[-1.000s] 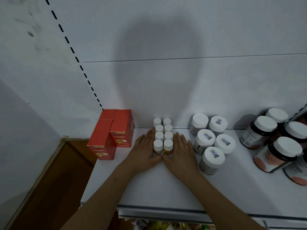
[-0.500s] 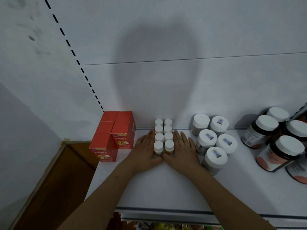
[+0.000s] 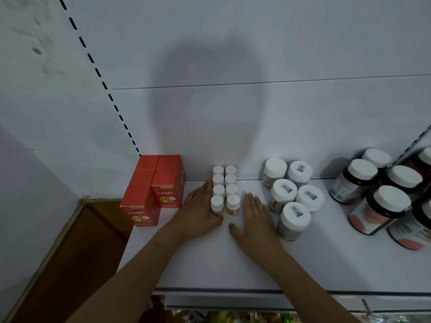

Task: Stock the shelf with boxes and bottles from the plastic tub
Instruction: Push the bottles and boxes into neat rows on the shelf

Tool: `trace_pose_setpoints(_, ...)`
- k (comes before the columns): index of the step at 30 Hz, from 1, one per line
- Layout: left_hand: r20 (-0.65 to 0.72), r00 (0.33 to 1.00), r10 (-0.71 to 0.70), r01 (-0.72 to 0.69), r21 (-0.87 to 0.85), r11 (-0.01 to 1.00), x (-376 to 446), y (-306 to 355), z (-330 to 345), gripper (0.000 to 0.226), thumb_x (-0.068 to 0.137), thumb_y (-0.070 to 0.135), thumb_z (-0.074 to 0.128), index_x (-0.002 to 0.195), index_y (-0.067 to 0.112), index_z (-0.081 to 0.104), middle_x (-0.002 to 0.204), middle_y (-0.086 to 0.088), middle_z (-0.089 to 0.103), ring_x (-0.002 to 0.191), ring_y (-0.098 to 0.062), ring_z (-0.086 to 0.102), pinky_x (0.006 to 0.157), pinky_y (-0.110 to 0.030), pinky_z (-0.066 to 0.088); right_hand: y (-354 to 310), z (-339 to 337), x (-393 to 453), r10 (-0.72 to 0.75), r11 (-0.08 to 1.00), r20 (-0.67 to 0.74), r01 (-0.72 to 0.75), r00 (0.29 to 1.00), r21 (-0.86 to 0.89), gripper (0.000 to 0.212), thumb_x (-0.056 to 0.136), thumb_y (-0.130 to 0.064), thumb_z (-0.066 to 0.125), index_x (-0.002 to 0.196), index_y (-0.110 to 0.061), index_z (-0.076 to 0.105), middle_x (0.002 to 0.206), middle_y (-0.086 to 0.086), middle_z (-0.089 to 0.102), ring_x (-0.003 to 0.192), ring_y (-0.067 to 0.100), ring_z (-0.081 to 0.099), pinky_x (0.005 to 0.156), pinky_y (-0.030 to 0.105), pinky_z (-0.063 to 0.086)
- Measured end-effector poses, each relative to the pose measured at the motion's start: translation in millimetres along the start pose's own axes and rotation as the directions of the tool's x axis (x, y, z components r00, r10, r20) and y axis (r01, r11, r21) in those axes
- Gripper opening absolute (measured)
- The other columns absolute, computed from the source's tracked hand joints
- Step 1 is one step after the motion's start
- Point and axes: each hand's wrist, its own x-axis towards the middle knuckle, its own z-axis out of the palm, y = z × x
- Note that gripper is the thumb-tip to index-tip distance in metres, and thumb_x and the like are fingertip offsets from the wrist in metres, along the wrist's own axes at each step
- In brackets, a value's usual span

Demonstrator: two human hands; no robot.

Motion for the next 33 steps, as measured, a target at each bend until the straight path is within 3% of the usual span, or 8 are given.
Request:
trace_pose_setpoints(4, -0.041, 0.999, 0.034, -0.035, -0.02, 0.999, 3.7, 0.0, 0.7, 0.092, 0.089, 0.069, 0.043, 0.158, 0.027, -0.001, 0.166, 0.007, 0.007, 0.152, -0.011, 0.009, 0.12, -0.044, 0.023, -1.0, 10.8, -10.8, -0.04, 0.99, -0.114, 0.024, 0.993, -0.139, 0.081, 0.09, -0.054, 0.03, 0.155, -0.006, 0.023, 0.162, 0.014, 0.022, 0.15, 0.027, 0.02, 0.12, 0.037, 0.006)
trace_pose_setpoints(6, -0.084, 0.992, 0.089, -0.091, -0.015, 0.996, 4.3, 5.6, -2.0, 0.085, 0.092, 0.066, 0.042, 0.158, 0.029, 0.004, 0.165, 0.011, 0.01, 0.151, -0.009, 0.013, 0.118, -0.044, 0.026, -2.5, 12.1, -10.7, -0.031, 0.983, -0.112, 0.01, 0.993, -0.184, 0.075, 0.092, -0.051, 0.032, 0.154, -0.009, 0.028, 0.161, 0.015, 0.024, 0.149, 0.029, 0.023, 0.119, 0.04, 0.01)
trace_pose_setpoints(9, -0.116, 0.99, 0.083, -0.087, -0.032, 0.996, 4.1, 14.7, -4.7, 0.085, 0.091, 0.063, 0.049, 0.157, 0.033, 0.006, 0.163, 0.014, 0.013, 0.149, -0.005, 0.015, 0.118, -0.042, 0.026, -3.6, 10.6, -10.9, -0.032, 0.979, -0.102, 0.01, 0.994, -0.205, 0.073, 0.093, -0.051, 0.029, 0.156, -0.014, 0.025, 0.163, 0.014, 0.018, 0.151, 0.029, 0.018, 0.122, 0.043, 0.014)
trace_pose_setpoints(17, -0.094, 0.99, -0.104, 0.096, -0.084, 0.992, 11.7, 12.6, 3.8, 0.117, 0.069, 0.091, 0.045, 0.157, 0.025, 0.005, 0.161, 0.01, 0.022, 0.147, -0.012, 0.026, 0.116, -0.045, 0.029, -3.0, 8.3, -9.9, -0.031, 0.989, -0.095, 0.017, 0.995, -0.146, 0.082, 0.09, -0.055, 0.022, 0.157, -0.01, 0.017, 0.165, 0.011, 0.012, 0.153, 0.024, 0.009, 0.121, 0.036, 0.001)
trace_pose_setpoints(21, -0.135, 0.98, -0.145, 0.127, -0.134, 0.983, 13.3, 20.6, 0.9, 0.119, 0.069, 0.08, 0.061, 0.155, 0.021, 0.004, 0.156, 0.012, 0.03, 0.14, -0.012, 0.035, 0.111, -0.036, 0.03, -3.1, 4.2, -4.4, -0.027, 0.997, -0.08, 0.021, 0.996, -0.08, 0.093, 0.08, -0.059, 0.015, 0.158, -0.01, 0.006, 0.166, 0.008, 0.0, 0.153, 0.019, -0.003, 0.121, 0.03, -0.009)
trace_pose_setpoints(24, -0.134, 0.981, -0.139, 0.122, -0.126, 0.984, 12.3, 22.0, 0.3, 0.118, 0.07, 0.08, 0.059, 0.156, 0.021, 0.002, 0.157, 0.012, 0.029, 0.14, -0.011, 0.033, 0.108, -0.03, 0.027, -3.0, 5.1, -0.5, -0.033, 0.994, -0.063, 0.026, 0.998, -0.103, 0.093, 0.078, -0.06, 0.014, 0.158, -0.012, 0.005, 0.166, 0.008, -0.001, 0.153, 0.019, -0.005, 0.123, 0.034, -0.008)
trace_pose_setpoints(28, -0.101, 0.981, -0.163, 0.151, -0.115, 0.982, 14.2, 16.1, 4.3, 0.121, 0.07, 0.087, 0.052, 0.157, 0.022, -0.002, 0.162, 0.011, 0.019, 0.146, -0.014, 0.026, 0.117, -0.043, 0.025, -5.1, 4.0, 4.5, -0.03, 0.989, -0.041, 0.023, 0.999, -0.143, 0.093, 0.078, -0.06, 0.012, 0.159, -0.015, 0.004, 0.166, 0.007, -0.004, 0.153, 0.02, -0.007, 0.123, 0.038, -0.007)
trace_pose_setpoints(33, -0.116, 0.986, -0.12, 0.107, -0.113, 0.988, 14.2, 19.2, 2.3, 0.109, 0.075, 0.08, 0.056, 0.157, 0.032, 0.003, 0.16, 0.015, 0.02, 0.146, -0.01, 0.025, 0.116, -0.041, 0.024, -5.3, 3.9, 10.5, -0.026, 0.986, -0.048, 0.018, 0.999, -0.166, 0.09, 0.081, -0.06, 0.024, 0.156, -0.009, 0.023, 0.164, 0.011, 0.015, 0.152, 0.026, 0.012, 0.119, 0.043, 0.0)
